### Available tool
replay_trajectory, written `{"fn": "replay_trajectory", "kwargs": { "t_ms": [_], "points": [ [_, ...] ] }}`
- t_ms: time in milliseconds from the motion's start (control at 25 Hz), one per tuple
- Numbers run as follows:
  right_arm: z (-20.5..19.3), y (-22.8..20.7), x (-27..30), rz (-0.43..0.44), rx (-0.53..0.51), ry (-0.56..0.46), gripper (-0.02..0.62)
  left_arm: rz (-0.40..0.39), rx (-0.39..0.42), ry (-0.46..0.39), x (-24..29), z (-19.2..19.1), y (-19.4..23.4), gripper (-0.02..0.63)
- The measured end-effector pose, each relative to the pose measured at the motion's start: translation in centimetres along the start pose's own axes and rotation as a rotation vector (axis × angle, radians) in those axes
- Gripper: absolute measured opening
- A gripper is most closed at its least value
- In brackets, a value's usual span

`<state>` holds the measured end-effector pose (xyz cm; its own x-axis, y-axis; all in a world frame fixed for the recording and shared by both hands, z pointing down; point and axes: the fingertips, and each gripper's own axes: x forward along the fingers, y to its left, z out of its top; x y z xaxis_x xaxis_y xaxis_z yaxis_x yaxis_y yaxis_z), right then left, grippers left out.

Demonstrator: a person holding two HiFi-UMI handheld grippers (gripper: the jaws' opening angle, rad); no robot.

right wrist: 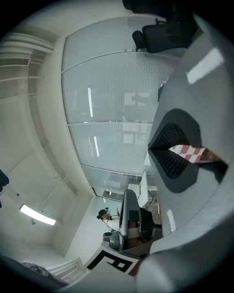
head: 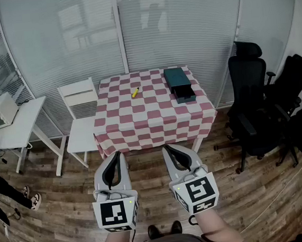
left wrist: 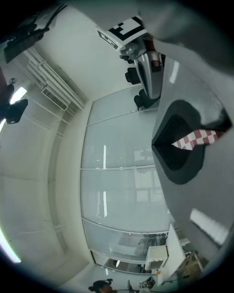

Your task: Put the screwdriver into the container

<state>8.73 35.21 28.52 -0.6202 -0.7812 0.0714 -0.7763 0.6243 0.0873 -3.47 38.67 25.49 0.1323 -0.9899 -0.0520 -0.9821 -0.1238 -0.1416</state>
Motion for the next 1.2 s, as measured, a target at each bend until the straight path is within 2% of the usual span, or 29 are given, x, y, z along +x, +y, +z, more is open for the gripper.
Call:
{"fn": "replay_trajectory", "kwargs": {
  "t_ms": [200, 560, 800, 1200],
  "points": [
    [0.1, -0.3, -0.3, 0.001, 0.000, -0.006, 0.023, 0.000, 0.003, -0.001, 0.1, 0.9, -0.6, 0.000],
    [-0.5, -1.5, -0.8, 0.021, 0.028, -0.009, 0.023, 0.010, 0.009, 0.019, 0.6, 0.2, -2.2, 0.000],
    [-0.9, -2.5, -0.5, 0.071, 0.054, -0.008, 0.026, 0.029, 0.012, 0.028, 1.4, 0.7, -3.5, 0.000],
    [-4.3, -3.1, 3.2, 0.112, 0.086, 0.061, 0.026, 0.046, -0.002, 0.086, 3.9, -3.1, -2.1, 0.000]
  ]
}}
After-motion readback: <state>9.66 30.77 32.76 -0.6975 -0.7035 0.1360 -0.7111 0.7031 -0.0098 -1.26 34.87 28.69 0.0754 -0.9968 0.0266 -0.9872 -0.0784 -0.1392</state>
